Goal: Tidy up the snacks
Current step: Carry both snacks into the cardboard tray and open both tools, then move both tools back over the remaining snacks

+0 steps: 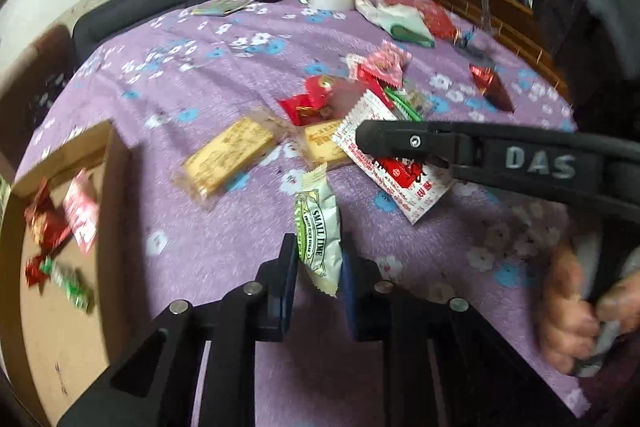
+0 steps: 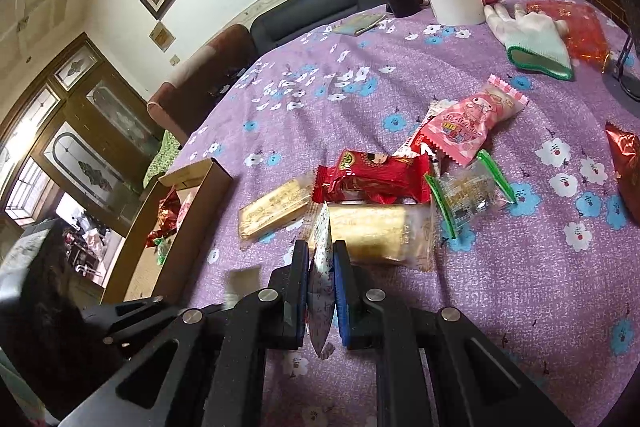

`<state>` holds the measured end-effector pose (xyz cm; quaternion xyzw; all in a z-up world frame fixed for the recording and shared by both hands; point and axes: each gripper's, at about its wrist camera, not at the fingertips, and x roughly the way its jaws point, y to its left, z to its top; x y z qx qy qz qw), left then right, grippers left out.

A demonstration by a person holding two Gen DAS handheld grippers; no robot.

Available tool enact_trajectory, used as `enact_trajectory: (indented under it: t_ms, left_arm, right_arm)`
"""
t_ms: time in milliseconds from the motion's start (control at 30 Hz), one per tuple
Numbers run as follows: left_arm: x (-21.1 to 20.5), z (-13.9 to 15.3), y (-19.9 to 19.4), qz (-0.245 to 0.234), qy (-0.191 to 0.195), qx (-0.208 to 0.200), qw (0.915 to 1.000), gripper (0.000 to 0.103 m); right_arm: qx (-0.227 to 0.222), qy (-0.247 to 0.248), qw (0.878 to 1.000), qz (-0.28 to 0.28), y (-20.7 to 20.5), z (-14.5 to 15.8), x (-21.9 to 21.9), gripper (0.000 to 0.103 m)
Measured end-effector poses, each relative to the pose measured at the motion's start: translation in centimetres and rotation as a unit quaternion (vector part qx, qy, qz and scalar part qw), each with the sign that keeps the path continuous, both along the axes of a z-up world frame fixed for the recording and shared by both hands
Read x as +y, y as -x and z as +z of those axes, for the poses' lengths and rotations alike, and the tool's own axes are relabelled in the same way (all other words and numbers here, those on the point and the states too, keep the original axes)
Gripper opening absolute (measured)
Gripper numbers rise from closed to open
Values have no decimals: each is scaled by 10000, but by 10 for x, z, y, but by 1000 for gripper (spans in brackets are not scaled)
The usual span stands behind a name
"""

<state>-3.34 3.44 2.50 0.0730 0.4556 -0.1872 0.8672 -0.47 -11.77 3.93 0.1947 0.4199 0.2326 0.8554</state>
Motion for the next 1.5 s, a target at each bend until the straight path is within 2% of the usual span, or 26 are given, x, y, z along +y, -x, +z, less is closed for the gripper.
enact_trajectory:
  t_ms: [133, 267, 400, 533, 633, 733, 900, 1067, 1133, 1200, 1300, 1367, 1500]
  left_arm:
    - [45, 32, 16, 249, 827, 71, 9962, 19]
    - [101, 58, 25, 743, 1070, -114, 9914, 20]
    - [163, 66, 19, 1398, 773, -289, 9867, 20]
    - [209, 57, -3, 1823, 602, -170, 9813, 20]
    - [230, 44, -24, 2064, 453, -47, 9774, 20]
    - [244, 31, -43, 2205, 433, 149, 9743, 20]
    - [254, 13, -71, 2338, 334, 347, 9711, 20]
    - [262, 7, -85, 2454, 442, 381, 9677, 20]
    - [263, 9, -84, 2426, 565, 376, 9677, 31]
    - [262, 13, -80, 2399, 622, 269, 9684, 54]
    - [260, 24, -71, 2323, 644, 115, 9704, 56]
    - [259, 32, -65, 2299, 711, 58, 9706, 60]
    - [255, 51, -45, 2391, 758, -130, 9680, 67]
  right_arm:
    - [-54, 70, 10000, 37, 2, 1, 4, 13]
    - [-77, 99, 9999, 48, 6, 5, 12, 13]
    - [-226, 84, 9993, 289, 16, 28, 34, 13]
    - [-347, 115, 9959, 832, 19, 56, 82, 13]
    - [-268, 202, 9919, 1228, 14, 64, 125, 13]
    - [-137, 325, 9867, 1586, 8, 62, 168, 13]
    - [130, 569, 9767, 2065, -1, 41, 230, 14]
    - [366, 657, 9710, 2270, -6, 17, 262, 14]
    - [354, 657, 9705, 2292, -5, 13, 267, 15]
    - [351, 646, 9706, 2292, -6, 13, 269, 15]
    - [277, 654, 9706, 2299, -3, 15, 268, 19]
    - [246, 586, 9721, 2259, -2, 19, 261, 29]
    - [166, 420, 9769, 2087, 2, 29, 241, 32]
